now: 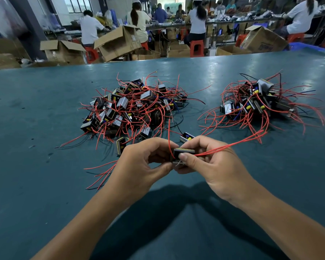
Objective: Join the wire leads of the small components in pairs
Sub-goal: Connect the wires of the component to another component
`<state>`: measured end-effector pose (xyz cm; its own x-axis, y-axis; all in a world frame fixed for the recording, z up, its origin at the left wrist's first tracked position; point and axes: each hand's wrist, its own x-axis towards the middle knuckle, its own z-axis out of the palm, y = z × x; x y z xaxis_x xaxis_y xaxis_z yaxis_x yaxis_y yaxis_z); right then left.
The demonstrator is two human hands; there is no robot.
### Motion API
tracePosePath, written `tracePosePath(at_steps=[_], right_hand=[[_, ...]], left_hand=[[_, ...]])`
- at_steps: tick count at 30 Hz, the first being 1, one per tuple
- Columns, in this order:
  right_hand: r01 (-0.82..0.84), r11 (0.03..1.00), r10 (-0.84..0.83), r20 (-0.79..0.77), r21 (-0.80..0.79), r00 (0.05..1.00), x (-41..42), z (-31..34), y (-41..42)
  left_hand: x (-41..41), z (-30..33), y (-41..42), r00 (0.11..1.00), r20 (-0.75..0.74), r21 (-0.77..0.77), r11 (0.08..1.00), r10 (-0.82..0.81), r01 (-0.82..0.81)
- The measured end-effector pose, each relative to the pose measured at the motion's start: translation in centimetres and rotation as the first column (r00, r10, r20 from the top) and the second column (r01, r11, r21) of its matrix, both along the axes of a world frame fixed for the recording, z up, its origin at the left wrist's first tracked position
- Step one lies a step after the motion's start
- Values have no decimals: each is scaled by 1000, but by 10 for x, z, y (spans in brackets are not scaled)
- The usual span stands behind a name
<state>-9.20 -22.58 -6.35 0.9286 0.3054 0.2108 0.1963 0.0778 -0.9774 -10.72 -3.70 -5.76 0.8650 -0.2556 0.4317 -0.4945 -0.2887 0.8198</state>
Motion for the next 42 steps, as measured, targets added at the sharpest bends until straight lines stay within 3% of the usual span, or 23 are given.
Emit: tracePosePath(at_steps=[11,16,20,42], right_hand=[[-10,999,13,-81,41,997,-1,-2,2],[-64,996,72,-145,58,987,-2,5,-2],[-88,993,101,-197,76,975,-4,12,-5],[25,999,-21,-90,46,996,-4,0,4]], left_hand=[[1,2,6,999,42,77,997,-26,23],[3,2,7,994,-93,-25,998,-64,62],[5,2,9,990,-117,-42,996,-81,76],[3,-4,8,1000,-10,26,999,-26,26]])
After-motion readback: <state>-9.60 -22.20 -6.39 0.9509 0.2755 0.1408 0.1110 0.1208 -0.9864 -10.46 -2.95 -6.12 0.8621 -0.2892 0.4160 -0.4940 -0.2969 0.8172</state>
